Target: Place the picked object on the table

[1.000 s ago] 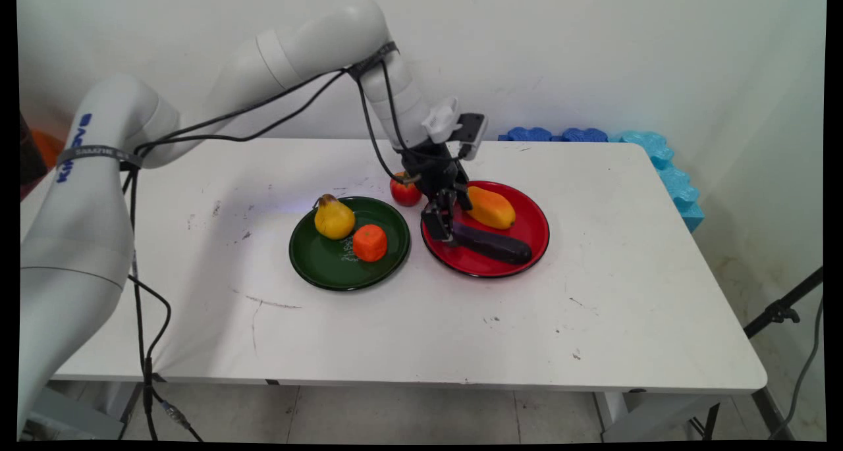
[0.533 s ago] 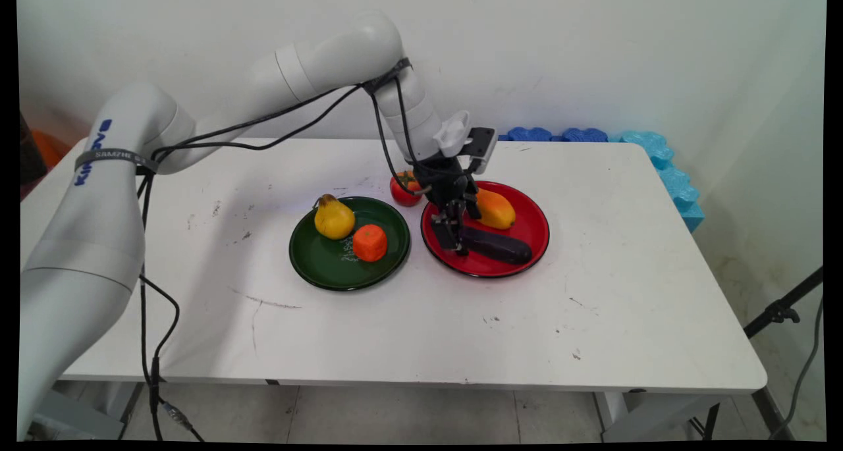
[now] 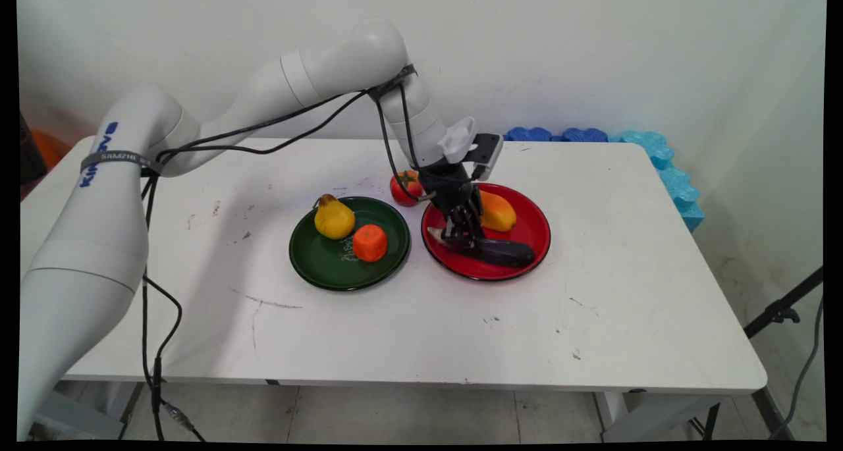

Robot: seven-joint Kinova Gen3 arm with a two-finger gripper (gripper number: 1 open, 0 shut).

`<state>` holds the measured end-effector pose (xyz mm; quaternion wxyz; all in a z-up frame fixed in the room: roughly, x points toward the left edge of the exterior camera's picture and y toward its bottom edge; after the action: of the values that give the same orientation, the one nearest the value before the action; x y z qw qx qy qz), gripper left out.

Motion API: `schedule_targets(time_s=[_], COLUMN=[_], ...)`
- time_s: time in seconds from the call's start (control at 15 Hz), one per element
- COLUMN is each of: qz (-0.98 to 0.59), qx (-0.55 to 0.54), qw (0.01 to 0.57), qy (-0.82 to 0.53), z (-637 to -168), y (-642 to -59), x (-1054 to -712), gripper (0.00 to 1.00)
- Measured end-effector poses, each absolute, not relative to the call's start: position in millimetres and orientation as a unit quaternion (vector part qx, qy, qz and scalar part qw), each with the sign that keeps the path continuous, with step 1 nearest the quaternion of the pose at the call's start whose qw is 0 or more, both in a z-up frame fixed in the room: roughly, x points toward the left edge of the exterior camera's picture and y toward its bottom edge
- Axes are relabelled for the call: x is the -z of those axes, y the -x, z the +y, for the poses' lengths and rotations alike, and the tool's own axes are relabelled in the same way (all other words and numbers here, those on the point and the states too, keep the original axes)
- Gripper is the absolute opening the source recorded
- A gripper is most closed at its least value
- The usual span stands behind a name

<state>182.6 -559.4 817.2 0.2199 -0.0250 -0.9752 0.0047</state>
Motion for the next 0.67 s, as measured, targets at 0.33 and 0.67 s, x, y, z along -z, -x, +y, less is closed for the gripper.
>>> schedule_targets(time_s=[0.33, 0.67], qz=[-0.970, -0.961], qx=[-0.011, -0.025], qw=[0.241, 0.267], qy=[-0.011, -0.062], z=[-544.7, -518.1], y=[-188.5, -209.5], x=[-851.5, -915.8], gripper=[0.00, 0.00])
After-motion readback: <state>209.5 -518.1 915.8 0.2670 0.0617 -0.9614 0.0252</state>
